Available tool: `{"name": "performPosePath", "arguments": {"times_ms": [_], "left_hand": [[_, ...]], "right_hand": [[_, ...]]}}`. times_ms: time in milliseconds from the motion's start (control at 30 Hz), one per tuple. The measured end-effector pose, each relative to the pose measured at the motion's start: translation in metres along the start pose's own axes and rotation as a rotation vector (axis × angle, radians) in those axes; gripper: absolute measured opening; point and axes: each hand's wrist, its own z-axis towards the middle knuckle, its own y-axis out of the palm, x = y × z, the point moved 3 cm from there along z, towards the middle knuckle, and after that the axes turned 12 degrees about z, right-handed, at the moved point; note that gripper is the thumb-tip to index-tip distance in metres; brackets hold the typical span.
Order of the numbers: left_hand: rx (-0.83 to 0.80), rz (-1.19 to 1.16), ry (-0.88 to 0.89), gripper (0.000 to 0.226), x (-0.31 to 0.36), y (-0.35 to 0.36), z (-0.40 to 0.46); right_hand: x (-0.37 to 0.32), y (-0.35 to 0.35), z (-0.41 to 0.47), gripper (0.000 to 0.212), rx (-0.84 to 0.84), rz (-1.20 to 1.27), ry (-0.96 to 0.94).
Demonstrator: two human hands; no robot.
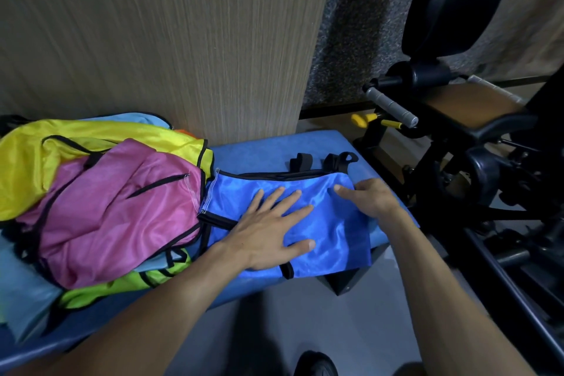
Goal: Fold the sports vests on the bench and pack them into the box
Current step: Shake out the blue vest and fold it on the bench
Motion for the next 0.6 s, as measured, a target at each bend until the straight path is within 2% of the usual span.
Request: {"name": "performPosePath", "arguments": {"times_ms": [133, 200, 333, 433, 533, 600], "left_hand": [[0.083, 0.071, -0.15, 0.077, -0.02, -0.002, -0.002], [0.041, 0.077, -0.181, 0.076, -0.026, 0.001, -0.004], [-0.023, 0.073, -0.192, 0.075, -0.027, 0.002, -0.001], [-0.059, 0.063, -0.19, 0.077, -0.031, 0.001, 0.003], [-0.098, 0.034, -0.203, 0.079, -0.033, -0.003, 0.006], [-0.059, 0.029, -0.213, 0.079, -0.03, -0.012, 0.01]], "right_hand": [[-0.008, 0.01, -0.004, 0.054, 0.093, 0.264, -0.02], [-0.013, 0.015, -0.003, 0.041, 0.138, 0.179, -0.096], [-0.012, 0.02, -0.001, 0.019, 0.265, -0.199, -0.196], [-0.015, 0.016, 0.001, 0.03, 0.248, -0.355, -0.161], [-0.01, 0.001, 0.002, 0.057, 0.104, -0.223, -0.04], [-0.006, -0.01, -0.008, 0.058, 0.027, -0.082, 0.059]]}}
